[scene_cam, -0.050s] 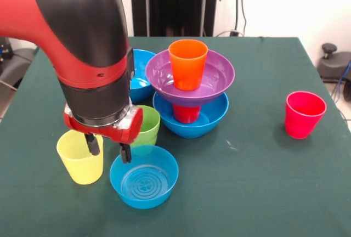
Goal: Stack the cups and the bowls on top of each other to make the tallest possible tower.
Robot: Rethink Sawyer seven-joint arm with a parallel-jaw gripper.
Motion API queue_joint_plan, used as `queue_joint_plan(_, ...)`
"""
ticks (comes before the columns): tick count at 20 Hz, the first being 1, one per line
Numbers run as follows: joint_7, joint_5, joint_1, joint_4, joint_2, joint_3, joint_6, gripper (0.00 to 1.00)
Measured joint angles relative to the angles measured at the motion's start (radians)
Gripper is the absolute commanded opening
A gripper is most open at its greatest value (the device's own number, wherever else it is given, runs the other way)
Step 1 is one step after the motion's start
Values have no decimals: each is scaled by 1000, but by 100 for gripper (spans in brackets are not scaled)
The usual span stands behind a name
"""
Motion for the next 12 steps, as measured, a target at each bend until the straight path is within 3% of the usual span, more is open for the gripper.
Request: queue_joint_plan(12,0,-18,1,128,-5,0,-152,100)
